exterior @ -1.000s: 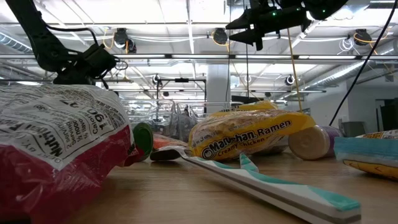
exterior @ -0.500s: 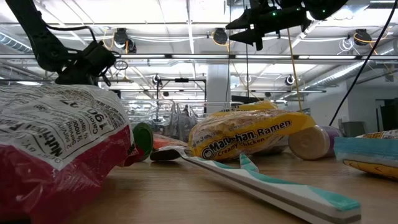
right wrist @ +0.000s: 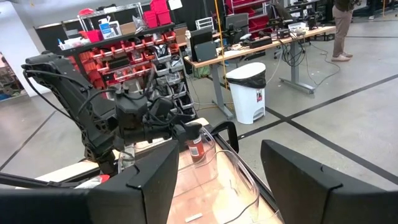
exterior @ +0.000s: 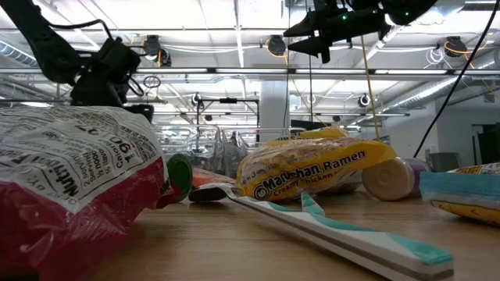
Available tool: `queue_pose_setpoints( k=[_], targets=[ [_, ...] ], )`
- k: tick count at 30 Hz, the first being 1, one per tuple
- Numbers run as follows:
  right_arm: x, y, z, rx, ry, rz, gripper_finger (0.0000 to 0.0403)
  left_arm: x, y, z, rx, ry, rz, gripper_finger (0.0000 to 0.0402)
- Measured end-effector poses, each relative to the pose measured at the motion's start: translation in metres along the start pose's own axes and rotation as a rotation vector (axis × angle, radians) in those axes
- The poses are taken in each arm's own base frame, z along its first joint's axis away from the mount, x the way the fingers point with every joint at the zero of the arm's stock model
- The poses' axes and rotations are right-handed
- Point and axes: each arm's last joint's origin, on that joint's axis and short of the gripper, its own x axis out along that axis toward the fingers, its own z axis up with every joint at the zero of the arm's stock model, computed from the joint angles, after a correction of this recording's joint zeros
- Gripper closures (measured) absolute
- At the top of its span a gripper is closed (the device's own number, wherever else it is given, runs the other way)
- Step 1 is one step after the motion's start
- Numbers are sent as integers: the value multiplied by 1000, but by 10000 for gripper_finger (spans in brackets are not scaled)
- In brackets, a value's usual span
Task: Pick & Place Food Item
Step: Put the white spice bottle into the left transparent bin
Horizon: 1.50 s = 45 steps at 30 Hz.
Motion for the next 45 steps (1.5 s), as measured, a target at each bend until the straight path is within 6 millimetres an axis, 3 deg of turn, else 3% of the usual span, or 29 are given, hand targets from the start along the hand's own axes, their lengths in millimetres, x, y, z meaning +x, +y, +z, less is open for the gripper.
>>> queue_pose_setpoints(
  k=[8, 12, 16, 24, 33, 38, 45],
  targets=[
    [0, 0, 1, 0, -5, 1, 183, -18, 9, 24, 37, -79, -43, 102],
    [0, 0, 1, -2, -12, 3, 183, -36, 16, 40, 63, -143, -97, 107],
    [0, 1, 5, -16, -46, 11, 183, -59, 24, 56, -26, -218, -193, 113],
    [0, 3, 10, 23, -103, 28, 183, -100, 34, 80, -152, -288, -549, 131],
    [3, 20, 16, 4, -184, 87, 183, -144, 38, 143, -187, -172, -951, 153],
    [8, 36, 14, 52, -199, 55, 183, -163, 45, 169, -337, -93, -1257, 152],
    [14, 73, 6, 120, -170, 154, 183, -177, 41, 175, -411, -25, -1541, 151]
  ],
)
